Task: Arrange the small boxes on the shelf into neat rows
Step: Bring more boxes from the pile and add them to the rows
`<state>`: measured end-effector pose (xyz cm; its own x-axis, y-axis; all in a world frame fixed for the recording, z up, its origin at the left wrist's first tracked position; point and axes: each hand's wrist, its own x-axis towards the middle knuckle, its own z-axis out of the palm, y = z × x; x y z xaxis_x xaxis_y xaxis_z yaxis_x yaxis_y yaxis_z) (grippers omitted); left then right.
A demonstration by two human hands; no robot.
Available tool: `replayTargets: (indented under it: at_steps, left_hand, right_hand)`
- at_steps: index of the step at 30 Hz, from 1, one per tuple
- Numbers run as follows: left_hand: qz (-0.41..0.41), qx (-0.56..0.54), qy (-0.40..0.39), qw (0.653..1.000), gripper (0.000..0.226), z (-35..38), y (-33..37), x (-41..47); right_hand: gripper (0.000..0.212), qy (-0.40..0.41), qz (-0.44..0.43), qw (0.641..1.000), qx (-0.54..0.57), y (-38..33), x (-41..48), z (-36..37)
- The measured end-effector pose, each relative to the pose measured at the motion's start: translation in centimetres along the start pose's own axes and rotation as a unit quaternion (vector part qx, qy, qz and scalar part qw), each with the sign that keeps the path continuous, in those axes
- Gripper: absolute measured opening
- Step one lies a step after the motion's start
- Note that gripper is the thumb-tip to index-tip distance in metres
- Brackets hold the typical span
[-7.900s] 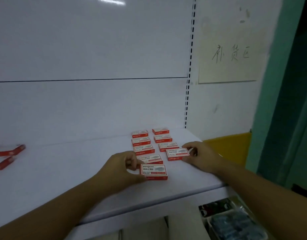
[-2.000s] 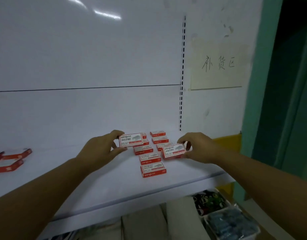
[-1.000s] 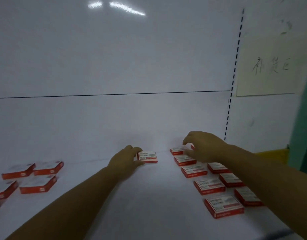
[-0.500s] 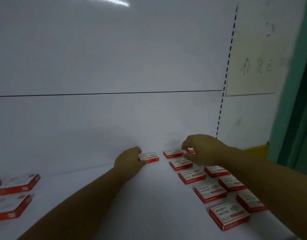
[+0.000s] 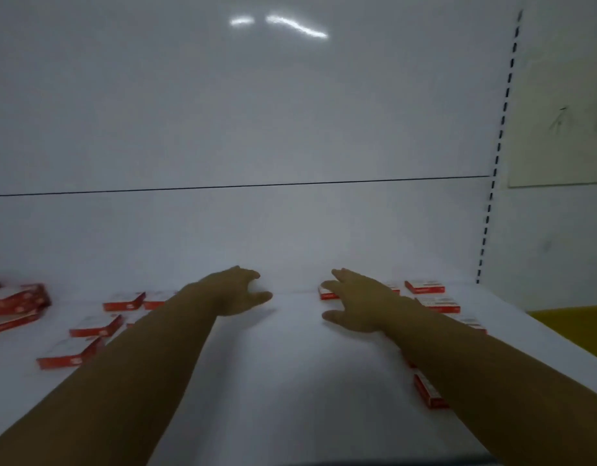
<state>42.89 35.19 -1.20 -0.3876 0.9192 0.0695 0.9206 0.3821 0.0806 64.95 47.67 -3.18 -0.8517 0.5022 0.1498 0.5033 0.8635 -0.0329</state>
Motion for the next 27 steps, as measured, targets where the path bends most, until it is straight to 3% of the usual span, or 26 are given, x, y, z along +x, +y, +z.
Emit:
replayTargets:
  at_steps: [12, 23, 27]
  left_hand:
    - [-0.149, 0.014, 0.003, 0.989, 0.065, -1.7, -12.8, -17.9]
    - [-0.180, 0.017, 0.042, 0.983, 0.063, -2.4, -32.1, -28.6]
    - [-0.187, -0.014, 0.066, 0.980, 0.061, -2.6, -37.2, -29.4]
  right_hand:
    - [0.068, -0.021, -0.172, 0.985, 0.019, -18.2, 3.5, 2.3]
    - [0.064, 0.010, -0.210, 0.977, 0.048, -39.1, 8.7, 3.1]
    - [0.060, 0.045, -0.188, 0.981, 0.006, -43.9, 10.5, 4.1]
